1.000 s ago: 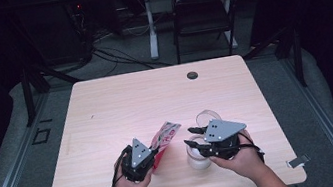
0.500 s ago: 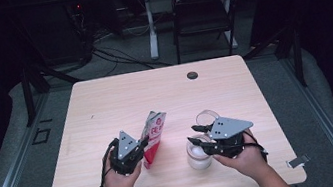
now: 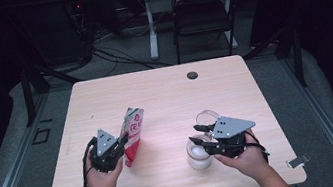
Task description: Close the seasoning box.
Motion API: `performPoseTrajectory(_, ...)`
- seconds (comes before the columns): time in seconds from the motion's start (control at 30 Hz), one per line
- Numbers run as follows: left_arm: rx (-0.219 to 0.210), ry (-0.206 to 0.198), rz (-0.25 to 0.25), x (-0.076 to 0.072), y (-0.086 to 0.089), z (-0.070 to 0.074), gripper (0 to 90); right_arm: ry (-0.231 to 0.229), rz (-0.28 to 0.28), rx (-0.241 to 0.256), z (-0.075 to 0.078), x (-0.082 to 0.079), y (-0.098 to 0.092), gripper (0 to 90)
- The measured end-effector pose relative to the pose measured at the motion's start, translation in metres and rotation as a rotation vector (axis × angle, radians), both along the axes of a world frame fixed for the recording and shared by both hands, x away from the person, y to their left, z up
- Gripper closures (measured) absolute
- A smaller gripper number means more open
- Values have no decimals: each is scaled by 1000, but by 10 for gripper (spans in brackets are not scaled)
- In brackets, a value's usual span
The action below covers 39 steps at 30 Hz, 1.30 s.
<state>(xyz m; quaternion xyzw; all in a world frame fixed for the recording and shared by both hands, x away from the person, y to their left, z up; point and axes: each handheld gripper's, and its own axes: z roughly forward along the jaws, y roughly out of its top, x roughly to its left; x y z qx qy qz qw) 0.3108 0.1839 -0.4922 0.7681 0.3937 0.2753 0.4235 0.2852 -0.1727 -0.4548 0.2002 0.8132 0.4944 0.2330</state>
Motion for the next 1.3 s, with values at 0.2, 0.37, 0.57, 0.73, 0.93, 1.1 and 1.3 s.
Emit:
performPoseTrajectory(0.2, 12, 3, 44, 0, 17, -4, 899, 3, -11, 12, -1, 0, -2, 612)
performPoseTrajectory(0.37, 20, 1, 83, 1, 29, -6, 899, -9, -15, -10, -3, -1, -1, 612)
performPoseTrajectory(0.57, 53, -18, 132, 2, 40, -11, 899, -19, -27, -13, -5, -2, -2, 599)
performPoseTrajectory(0.73, 47, -7, 145, 2, 45, -17, 898, -14, -30, -8, -5, -1, -5, 597)
performPoseTrajectory(0.93, 15, 22, 129, 1, 48, -25, 895, -15, -34, -12, -7, -3, -5, 588)
performPoseTrajectory(1.1, -48, 51, 101, 0, 47, -29, 859, -11, -37, -9, -8, -4, -5, 575)
performPoseTrajectory(1.3, -138, 77, 48, -2, 41, -33, 655, -26, -62, -1, -3, -7, -11, 573)
